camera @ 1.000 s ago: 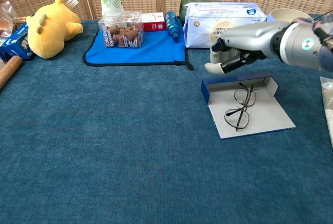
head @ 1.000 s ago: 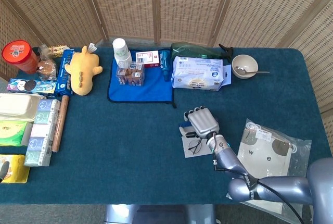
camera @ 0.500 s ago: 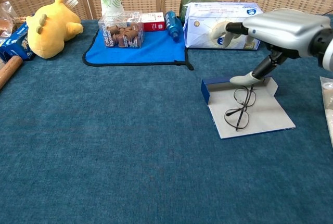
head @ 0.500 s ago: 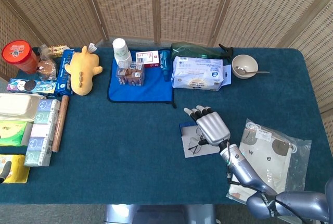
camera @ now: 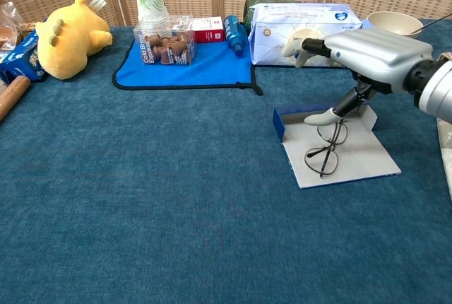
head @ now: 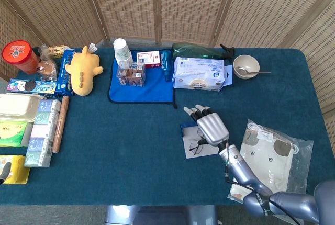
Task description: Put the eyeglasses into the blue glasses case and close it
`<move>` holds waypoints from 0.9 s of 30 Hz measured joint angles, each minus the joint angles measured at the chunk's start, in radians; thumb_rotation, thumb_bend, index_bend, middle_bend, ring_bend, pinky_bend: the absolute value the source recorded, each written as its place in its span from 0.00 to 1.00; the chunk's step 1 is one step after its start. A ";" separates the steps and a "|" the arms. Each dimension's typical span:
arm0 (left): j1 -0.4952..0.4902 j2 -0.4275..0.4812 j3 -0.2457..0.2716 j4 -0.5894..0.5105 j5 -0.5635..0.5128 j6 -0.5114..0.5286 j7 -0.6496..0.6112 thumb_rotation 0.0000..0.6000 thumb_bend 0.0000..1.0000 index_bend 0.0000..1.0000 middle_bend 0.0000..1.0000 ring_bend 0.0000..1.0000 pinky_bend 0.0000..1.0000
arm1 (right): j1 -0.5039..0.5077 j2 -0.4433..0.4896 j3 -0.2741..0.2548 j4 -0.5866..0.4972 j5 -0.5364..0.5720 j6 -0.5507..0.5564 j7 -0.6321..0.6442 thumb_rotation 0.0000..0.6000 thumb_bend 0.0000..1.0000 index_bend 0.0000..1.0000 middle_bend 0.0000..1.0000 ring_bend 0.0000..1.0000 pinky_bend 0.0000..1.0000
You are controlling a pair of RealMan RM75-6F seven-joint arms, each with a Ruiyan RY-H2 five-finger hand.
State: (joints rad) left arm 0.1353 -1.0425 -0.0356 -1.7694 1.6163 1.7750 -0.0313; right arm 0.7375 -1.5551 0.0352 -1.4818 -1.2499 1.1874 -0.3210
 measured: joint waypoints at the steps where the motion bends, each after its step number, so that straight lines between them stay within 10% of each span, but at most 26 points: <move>1: 0.001 0.001 0.000 -0.001 0.000 0.002 0.001 1.00 0.29 0.21 0.13 0.00 0.00 | -0.001 -0.006 0.004 0.010 -0.002 -0.005 0.007 0.60 0.16 0.12 0.23 0.16 0.25; 27: 0.021 0.015 0.005 0.000 0.002 0.028 -0.011 1.00 0.29 0.21 0.13 0.00 0.00 | -0.050 -0.131 0.051 0.215 -0.086 -0.049 0.173 0.60 0.16 0.12 0.23 0.16 0.25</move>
State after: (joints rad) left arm 0.1559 -1.0271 -0.0311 -1.7693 1.6180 1.8026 -0.0428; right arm 0.6880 -1.6866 0.0864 -1.2673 -1.3361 1.1385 -0.1477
